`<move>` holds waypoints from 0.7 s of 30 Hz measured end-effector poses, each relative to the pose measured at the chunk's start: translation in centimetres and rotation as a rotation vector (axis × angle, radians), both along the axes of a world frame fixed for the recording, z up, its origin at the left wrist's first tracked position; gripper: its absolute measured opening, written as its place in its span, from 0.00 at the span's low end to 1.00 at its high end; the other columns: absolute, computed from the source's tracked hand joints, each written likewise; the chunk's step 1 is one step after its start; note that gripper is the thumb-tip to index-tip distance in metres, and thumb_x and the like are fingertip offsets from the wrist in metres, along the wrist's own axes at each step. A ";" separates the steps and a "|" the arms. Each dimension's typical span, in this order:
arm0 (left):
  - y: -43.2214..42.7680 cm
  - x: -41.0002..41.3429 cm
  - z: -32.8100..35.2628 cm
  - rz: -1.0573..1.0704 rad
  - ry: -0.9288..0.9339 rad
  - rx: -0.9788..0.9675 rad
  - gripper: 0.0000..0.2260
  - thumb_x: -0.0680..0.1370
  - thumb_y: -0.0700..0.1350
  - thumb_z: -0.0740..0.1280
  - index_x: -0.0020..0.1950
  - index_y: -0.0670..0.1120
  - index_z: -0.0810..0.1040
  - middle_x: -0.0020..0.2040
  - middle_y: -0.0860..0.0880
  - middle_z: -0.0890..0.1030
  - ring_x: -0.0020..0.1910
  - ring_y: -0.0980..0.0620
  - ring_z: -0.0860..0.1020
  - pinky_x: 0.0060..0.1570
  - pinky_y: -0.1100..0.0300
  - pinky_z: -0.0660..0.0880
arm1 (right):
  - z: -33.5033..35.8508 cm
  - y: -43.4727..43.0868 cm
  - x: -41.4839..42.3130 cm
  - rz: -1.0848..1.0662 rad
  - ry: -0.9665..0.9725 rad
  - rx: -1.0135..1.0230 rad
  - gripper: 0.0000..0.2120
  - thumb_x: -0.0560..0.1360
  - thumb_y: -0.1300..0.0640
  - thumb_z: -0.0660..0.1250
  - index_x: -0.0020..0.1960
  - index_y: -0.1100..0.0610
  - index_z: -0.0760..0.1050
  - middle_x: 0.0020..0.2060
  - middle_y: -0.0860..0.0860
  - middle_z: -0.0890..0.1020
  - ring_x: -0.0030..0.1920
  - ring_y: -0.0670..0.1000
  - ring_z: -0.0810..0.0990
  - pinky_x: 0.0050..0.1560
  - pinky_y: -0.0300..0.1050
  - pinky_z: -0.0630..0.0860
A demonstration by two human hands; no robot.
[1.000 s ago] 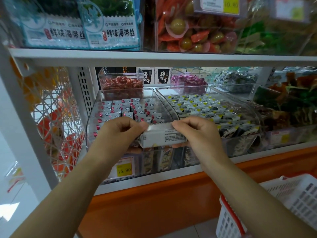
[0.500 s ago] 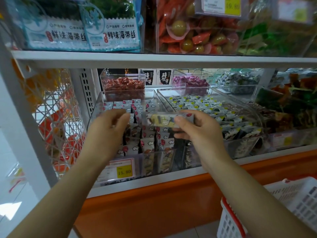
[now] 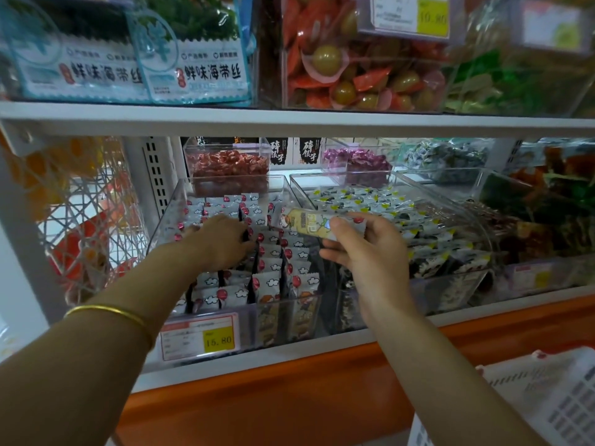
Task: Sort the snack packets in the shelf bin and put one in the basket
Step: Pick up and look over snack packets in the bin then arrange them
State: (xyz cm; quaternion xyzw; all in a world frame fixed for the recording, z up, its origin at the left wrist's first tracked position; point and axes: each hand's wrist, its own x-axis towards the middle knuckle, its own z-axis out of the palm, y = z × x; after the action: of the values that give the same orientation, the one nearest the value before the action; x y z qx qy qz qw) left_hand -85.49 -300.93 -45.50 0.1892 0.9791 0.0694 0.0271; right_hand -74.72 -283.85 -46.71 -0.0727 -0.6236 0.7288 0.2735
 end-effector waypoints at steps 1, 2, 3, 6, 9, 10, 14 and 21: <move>0.0 0.0 0.0 0.003 -0.013 -0.018 0.14 0.80 0.51 0.57 0.46 0.42 0.73 0.49 0.44 0.76 0.50 0.44 0.74 0.58 0.48 0.70 | 0.0 0.0 0.0 0.003 0.003 -0.004 0.12 0.74 0.60 0.69 0.56 0.62 0.74 0.47 0.55 0.81 0.36 0.46 0.83 0.37 0.39 0.81; 0.0 -0.1 -0.1 0.006 -0.015 -0.027 0.12 0.80 0.51 0.58 0.47 0.43 0.73 0.48 0.45 0.75 0.51 0.44 0.74 0.58 0.47 0.70 | 0.0 0.0 -0.1 0.007 0.006 -0.006 0.11 0.74 0.60 0.69 0.55 0.62 0.74 0.46 0.55 0.81 0.36 0.46 0.83 0.37 0.39 0.81; 0.0 -0.1 -0.1 0.014 -0.020 -0.028 0.10 0.80 0.50 0.59 0.48 0.44 0.73 0.49 0.46 0.74 0.53 0.44 0.74 0.60 0.45 0.70 | -0.1 -0.1 -0.1 0.012 0.008 -0.004 0.11 0.74 0.60 0.69 0.55 0.61 0.74 0.46 0.55 0.81 0.36 0.46 0.83 0.37 0.39 0.81; -0.1 0.0 0.1 0.004 -0.046 0.021 0.13 0.79 0.46 0.61 0.60 0.41 0.75 0.57 0.43 0.76 0.57 0.44 0.74 0.59 0.51 0.71 | -0.1 -0.2 -0.2 0.024 0.006 0.007 0.10 0.75 0.60 0.68 0.55 0.61 0.74 0.46 0.55 0.80 0.37 0.47 0.83 0.37 0.39 0.81; -0.4 0.4 0.8 -0.006 -0.071 0.077 0.16 0.78 0.42 0.64 0.66 0.44 0.73 0.62 0.44 0.75 0.58 0.46 0.74 0.56 0.58 0.70 | 0.0 -0.4 -0.3 0.024 0.000 0.050 0.09 0.75 0.60 0.68 0.54 0.60 0.74 0.46 0.54 0.80 0.37 0.47 0.83 0.38 0.42 0.82; -0.6 0.5 0.9 -0.010 -0.077 0.085 0.17 0.77 0.41 0.64 0.66 0.44 0.72 0.62 0.45 0.75 0.58 0.47 0.73 0.55 0.59 0.69 | 0.1 -0.4 -0.4 0.016 0.003 0.099 0.09 0.75 0.60 0.68 0.54 0.60 0.74 0.46 0.54 0.79 0.37 0.46 0.83 0.39 0.43 0.82; -1.0 0.9 0.9 -0.037 -0.141 0.083 0.20 0.77 0.42 0.64 0.69 0.46 0.69 0.65 0.46 0.73 0.57 0.49 0.72 0.55 0.60 0.68 | 1.0 -0.8 -1.7 -0.033 0.047 0.404 0.07 0.75 0.59 0.68 0.51 0.59 0.73 0.45 0.58 0.79 0.42 0.54 0.82 0.44 0.54 0.81; -2.8 1.8 1.0 -0.027 -0.130 0.122 0.22 0.78 0.46 0.63 0.72 0.49 0.65 0.70 0.48 0.68 0.66 0.49 0.69 0.60 0.61 0.64 | 3.3 -4.3 -8.5 0.067 0.071 0.890 0.07 0.75 0.60 0.67 0.49 0.62 0.73 0.47 0.56 0.78 0.46 0.56 0.77 0.41 0.45 0.74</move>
State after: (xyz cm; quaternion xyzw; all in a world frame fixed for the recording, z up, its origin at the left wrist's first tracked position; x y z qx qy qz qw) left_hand -83.70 -303.70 -44.48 0.1990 0.9666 0.1405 0.0800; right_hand -83.18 -288.16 -43.39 0.0975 -0.8687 0.3999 0.2756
